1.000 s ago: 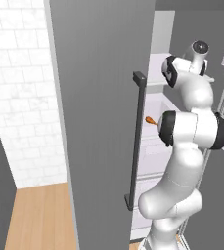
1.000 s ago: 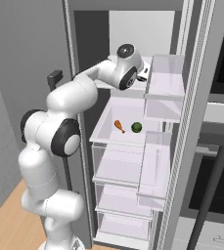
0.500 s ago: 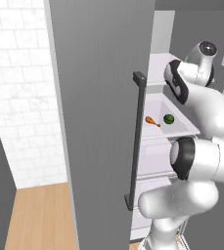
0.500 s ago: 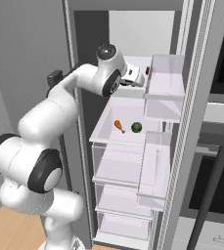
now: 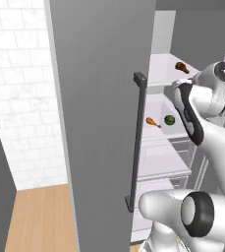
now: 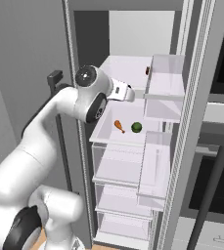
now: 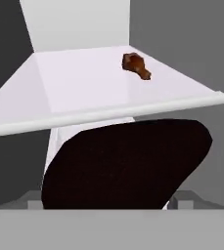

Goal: Place one avocado and one chicken drumstick in each tupperware on the nearby counter, to pack two identical lunches.

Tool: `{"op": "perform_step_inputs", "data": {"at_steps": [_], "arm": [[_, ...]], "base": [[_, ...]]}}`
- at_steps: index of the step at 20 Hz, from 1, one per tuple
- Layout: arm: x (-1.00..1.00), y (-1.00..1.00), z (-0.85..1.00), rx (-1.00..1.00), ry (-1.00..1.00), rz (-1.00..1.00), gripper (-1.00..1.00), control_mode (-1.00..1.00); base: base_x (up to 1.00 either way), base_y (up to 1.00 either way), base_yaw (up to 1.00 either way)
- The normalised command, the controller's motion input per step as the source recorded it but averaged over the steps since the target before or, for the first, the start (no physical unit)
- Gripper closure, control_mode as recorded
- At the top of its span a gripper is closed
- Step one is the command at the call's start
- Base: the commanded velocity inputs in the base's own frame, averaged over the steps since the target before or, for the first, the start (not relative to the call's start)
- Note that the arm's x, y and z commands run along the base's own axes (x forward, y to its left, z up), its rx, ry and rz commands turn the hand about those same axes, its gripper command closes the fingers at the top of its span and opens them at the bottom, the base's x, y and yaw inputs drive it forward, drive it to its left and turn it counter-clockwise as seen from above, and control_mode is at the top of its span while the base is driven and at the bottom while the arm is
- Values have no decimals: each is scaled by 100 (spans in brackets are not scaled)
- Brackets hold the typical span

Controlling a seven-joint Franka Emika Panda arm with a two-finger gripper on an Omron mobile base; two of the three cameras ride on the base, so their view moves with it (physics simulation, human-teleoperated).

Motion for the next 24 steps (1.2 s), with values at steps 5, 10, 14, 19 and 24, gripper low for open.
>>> {"op": "perform_step_inputs", "data": {"at_steps": [5,10,14,19,24], "arm": [[-100,10,-9,-3,-3,20,100,-100],[-100,27,-1,-10,0,21,100,-100],[-25,10,0,-4,0,4,100,100],[0,0,0,0,0,0,100,100],[0,0,0,0,0,0,100,100]], "base": [[0,0,0],[0,0,0],[-75,34,10],[-100,46,9],[-98,-40,-6]]}}
